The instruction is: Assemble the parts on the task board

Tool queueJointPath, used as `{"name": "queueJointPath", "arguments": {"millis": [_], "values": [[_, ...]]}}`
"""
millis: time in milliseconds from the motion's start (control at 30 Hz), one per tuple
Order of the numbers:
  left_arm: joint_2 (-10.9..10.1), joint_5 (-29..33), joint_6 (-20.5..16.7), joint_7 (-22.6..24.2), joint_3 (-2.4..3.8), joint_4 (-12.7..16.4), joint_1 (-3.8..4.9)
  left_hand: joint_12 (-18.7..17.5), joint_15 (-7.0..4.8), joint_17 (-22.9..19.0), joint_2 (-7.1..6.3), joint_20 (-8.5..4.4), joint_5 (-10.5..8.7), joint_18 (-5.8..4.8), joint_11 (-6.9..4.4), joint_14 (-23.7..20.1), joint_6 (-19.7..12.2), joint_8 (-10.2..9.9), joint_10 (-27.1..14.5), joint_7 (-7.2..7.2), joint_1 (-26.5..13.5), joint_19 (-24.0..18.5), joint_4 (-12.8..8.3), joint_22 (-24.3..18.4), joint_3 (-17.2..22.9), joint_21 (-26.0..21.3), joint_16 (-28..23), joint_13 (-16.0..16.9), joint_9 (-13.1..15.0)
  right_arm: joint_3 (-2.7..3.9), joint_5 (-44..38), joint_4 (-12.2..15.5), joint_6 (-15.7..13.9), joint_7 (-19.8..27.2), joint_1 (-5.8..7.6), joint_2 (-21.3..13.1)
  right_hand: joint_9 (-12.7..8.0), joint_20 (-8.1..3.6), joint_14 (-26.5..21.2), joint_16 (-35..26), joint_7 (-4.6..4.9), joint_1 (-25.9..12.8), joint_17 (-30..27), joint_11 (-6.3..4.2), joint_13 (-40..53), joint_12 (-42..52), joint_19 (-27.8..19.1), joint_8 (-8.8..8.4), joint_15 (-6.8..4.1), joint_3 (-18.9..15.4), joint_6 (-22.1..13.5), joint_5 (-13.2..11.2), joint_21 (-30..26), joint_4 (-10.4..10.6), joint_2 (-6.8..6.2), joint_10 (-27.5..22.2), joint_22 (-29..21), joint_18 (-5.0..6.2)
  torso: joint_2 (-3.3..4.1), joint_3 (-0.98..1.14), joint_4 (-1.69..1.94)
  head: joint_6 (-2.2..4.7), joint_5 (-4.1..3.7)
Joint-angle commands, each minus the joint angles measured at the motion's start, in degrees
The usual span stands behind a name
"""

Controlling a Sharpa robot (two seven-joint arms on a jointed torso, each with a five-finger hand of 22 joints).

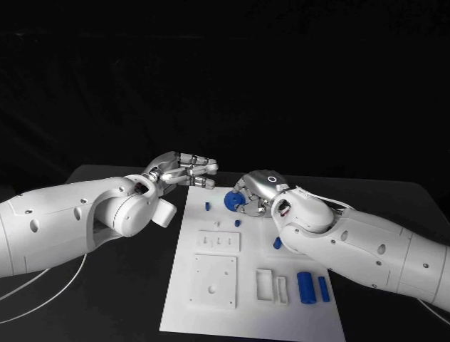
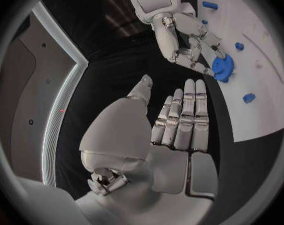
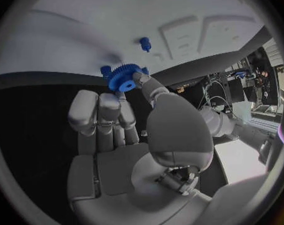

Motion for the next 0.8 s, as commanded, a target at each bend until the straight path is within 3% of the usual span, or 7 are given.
{"name": "queueJointPath", "arguments": {"millis": [33,200,333,467,800], "values": [[0.19,-0.12,0.48,0.25,0.04,0.17,0.08,-0.09,0.14,0.07,-0.1,0.08,-0.35,-0.75,0.01,0.36,-0.15,0.04,-0.38,0.08,0.5,0.42,0.23,-0.07,0.11,-0.31,0.21,0.06,-0.06,-0.08,-1.44,-0.52,-0.27,-0.17,0.0,0.51,0.42,-0.24,-0.08,-0.2,-0.56,0.04,-0.09,0.01,0.01,-0.08,3.84,0.14,-0.47,0.0,3.88,-0.26,-0.11,0.21,-0.44,0.28,6.0,-0.81,0.03,-0.01,-0.06,-0.15,0.24],[0.34,-0.11,0.5,0.22,0.04,0.18,0.08,-0.1,0.16,0.06,-0.04,0.08,-0.37,-0.75,0.07,0.34,-0.02,0.05,-0.37,0.05,0.43,0.42,0.18,-0.07,0.04,-0.3,0.19,0.06,-0.05,-0.17,-1.46,-1.65,-0.49,-0.14,-0.01,1.46,0.36,-0.23,-0.09,-0.27,-0.46,0.07,-0.13,0.05,-0.03,-0.18,3.83,0.14,-0.45,0.04,3.59,-0.15,-0.22,0.16,-0.43,0.2,5.9,-0.72,0.04,0.08,-0.12,-0.33,0.55],[0.57,-0.1,0.63,0.2,0.04,0.19,0.08,-0.1,0.16,0.06,-0.04,0.08,-0.37,-0.75,0.07,0.34,-0.02,0.05,-0.37,0.05,0.43,0.42,0.18,-0.07,0.04,-0.3,0.19,0.06,-0.05,-0.2,-1.48,-3.15,-0.87,0.04,-0.05,2.47,0.36,-0.22,-0.11,-0.33,-0.46,0.03,-0.19,0.05,-0.06,-0.25,3.83,0.13,-0.45,0.06,3.56,-0.12,-0.3,0.16,-0.4,0.15,5.85,-0.67,0.05,0.03,0.02,-0.38,0.42],[0.75,-0.1,0.72,0.2,0.04,0.12,0.08,-0.09,0.13,0.07,0.08,0.09,-0.36,-0.74,-0.01,0.36,-0.11,0.03,-0.35,0.07,0.39,0.42,0.15,-0.07,0.04,-0.29,0.2,0.06,-0.06,-0.21,-1.51,-4.13,-1.02,0.28,-0.28,3.18,0.35,-0.2,-0.12,-0.37,-0.41,0.08,-0.21,0.07,-0.09,-0.32,3.82,0.14,-0.43,0.14,3.46,0.16,-0.47,0.09,-0.42,0.08,5.77,-0.59,0.07,0.16,0.07,-0.48,0.53],[0.84,-0.1,0.75,0.19,0.04,-0.1,0.08,-0.09,0.13,0.07,0.08,0.09,-0.36,-0.74,-0.01,0.36,-0.11,0.03,-0.35,0.07,0.39,0.42,0.15,-0.07,0.04,-0.29,0.2,0.06,-0.06,-0.23,-1.41,-4.76,-0.23,0.46,-0.49,3.54,0.38,-0.16,-0.11,-0.44,-0.46,-0.06,-0.25,0.07,-0.05,-0.29,3.82,0.16,-0.43,0.11,3.56,0.19,-0.49,0.08,-0.46,0.11,5.7,-0.51,0.14,0.09,-0.04,-0.87,0.78]]}}
